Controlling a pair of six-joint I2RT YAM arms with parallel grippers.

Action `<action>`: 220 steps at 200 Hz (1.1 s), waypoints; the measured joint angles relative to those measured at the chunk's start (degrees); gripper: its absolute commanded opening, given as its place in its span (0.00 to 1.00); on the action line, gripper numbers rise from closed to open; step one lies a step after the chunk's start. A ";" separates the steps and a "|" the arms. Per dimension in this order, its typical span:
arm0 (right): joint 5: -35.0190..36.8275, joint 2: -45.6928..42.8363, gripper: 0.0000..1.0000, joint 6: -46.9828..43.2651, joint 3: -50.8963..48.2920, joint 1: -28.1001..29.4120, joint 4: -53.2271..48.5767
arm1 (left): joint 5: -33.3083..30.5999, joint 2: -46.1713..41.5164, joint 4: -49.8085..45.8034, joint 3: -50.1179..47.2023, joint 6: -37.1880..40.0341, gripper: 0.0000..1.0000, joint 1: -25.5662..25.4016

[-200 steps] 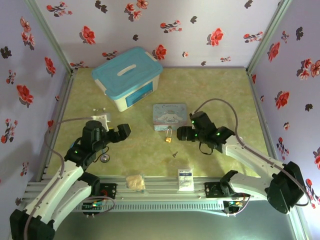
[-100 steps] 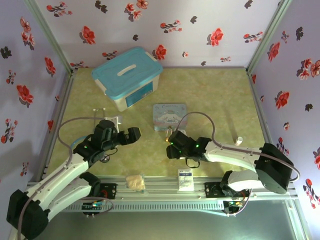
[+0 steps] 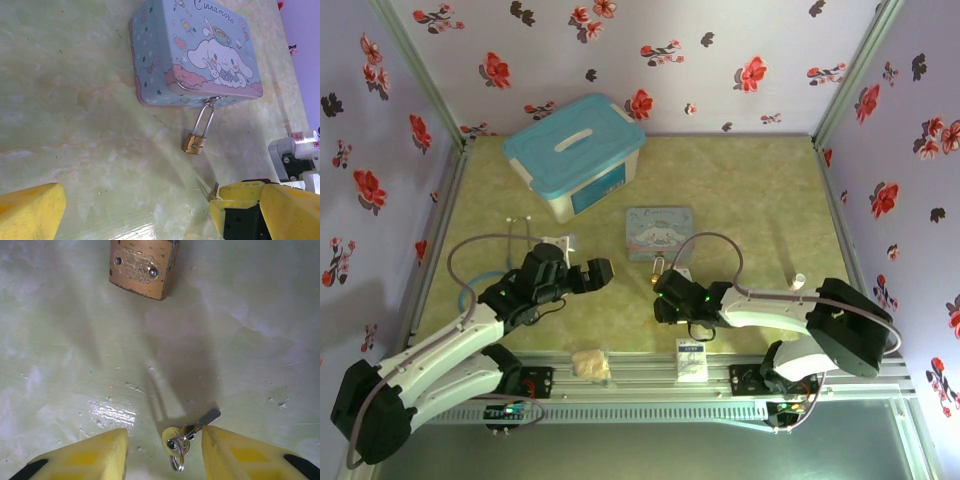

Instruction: Unlock a padlock with a key

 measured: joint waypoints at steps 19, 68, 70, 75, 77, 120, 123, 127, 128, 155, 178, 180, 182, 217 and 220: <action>0.24 0.63 0.43 -0.02 -0.35 0.00 1.33 | -0.74 0.24 0.00 0.04 0.00 1.00 -0.57; 3.63 1.51 0.31 -2.19 -1.42 0.33 3.30 | -1.73 1.88 0.50 0.07 -0.04 1.00 -0.92; 3.85 1.60 0.32 -2.25 -1.42 0.37 3.30 | -1.75 1.92 0.57 0.07 -0.07 1.00 -0.94; 4.33 1.84 0.32 -2.62 -1.33 0.61 3.26 | -1.86 2.08 0.72 0.07 -0.07 1.00 -0.94; 4.50 1.92 0.32 -2.64 -1.20 0.70 3.13 | -1.90 2.14 0.79 0.07 -0.07 1.00 -0.94; 6.84 3.37 0.31 -4.50 0.81 2.34 0.55 | -1.95 2.58 1.92 -0.04 -0.50 1.00 -0.96; 7.13 3.52 0.31 -4.63 1.01 2.49 0.26 | -1.95 2.62 2.10 -0.07 -0.55 1.00 -0.96; 7.43 3.80 0.31 -4.72 1.38 2.71 -0.26 | -1.95 2.71 2.32 -0.11 -0.72 1.00 -0.96; 7.61 3.91 0.31 -4.72 1.53 2.80 -0.46 | -1.95 2.71 2.32 -0.11 -0.72 1.00 -0.96; 9.11 5.86 0.32 -4.33 3.91 3.56 -3.80 | -1.95 3.69 3.28 -0.22 -1.40 1.00 -0.98; 9.35 5.97 0.32 -3.17 4.09 3.65 -4.22 | -1.95 4.26 4.09 -0.44 -1.57 1.00 -0.98; 9.35 5.97 0.32 -3.08 4.09 3.65 -4.24 | -1.95 4.33 4.11 -0.44 -1.57 1.00 -0.98; 9.35 5.95 0.32 -2.99 4.09 3.65 -4.24 | -1.95 4.39 4.15 -0.44 -1.57 1.00 -0.98; 9.90 4.66 0.32 -1.05 3.02 3.63 -4.13 | -1.95 5.57 4.96 -0.44 -1.75 1.00 -0.98; 9.99 4.55 0.32 -0.96 2.89 3.61 -4.11 | -1.95 5.70 5.07 -0.44 -1.77 1.00 -0.98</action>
